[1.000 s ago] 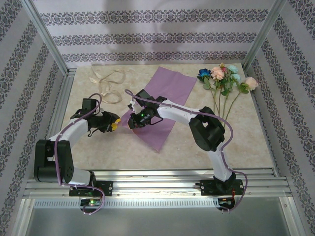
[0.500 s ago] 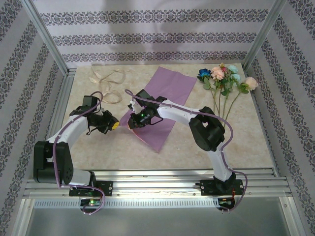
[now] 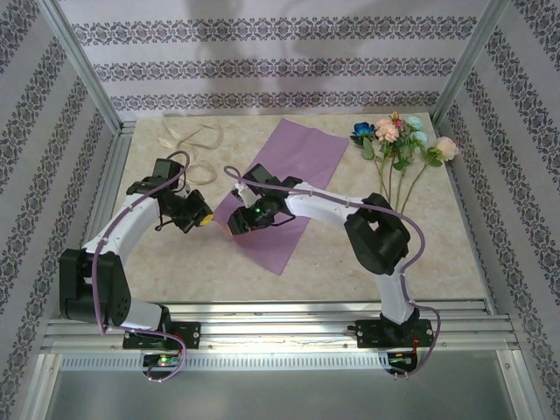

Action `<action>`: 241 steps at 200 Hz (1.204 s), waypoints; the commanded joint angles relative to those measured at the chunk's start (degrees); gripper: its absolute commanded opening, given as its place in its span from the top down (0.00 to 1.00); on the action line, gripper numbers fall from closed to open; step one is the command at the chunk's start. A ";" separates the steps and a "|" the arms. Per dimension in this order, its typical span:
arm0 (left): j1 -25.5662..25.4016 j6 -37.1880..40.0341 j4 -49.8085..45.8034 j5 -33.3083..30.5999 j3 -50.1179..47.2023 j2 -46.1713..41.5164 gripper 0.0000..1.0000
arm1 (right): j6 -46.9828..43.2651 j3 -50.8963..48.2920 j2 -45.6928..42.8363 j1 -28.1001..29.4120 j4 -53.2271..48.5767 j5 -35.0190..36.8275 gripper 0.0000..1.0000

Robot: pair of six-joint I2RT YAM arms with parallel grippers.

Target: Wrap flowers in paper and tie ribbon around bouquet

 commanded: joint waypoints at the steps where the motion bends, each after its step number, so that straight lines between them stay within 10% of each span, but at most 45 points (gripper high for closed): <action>1: -1.08 1.69 -4.14 -1.79 1.84 0.86 1.00 | -3.10 -2.67 -4.88 2.46 5.02 5.64 0.42; 96: -1.64 1.40 -4.22 -1.48 3.35 1.11 1.00 | -3.23 0.81 -2.74 4.87 6.24 9.98 0.32; 221: -1.75 1.52 -4.05 -0.82 4.31 1.89 1.00 | -3.71 1.89 -2.17 4.43 4.63 14.02 0.68; 241: -1.75 1.52 -4.05 -0.76 4.33 2.05 1.00 | -3.70 0.72 -3.37 4.56 6.28 13.14 0.57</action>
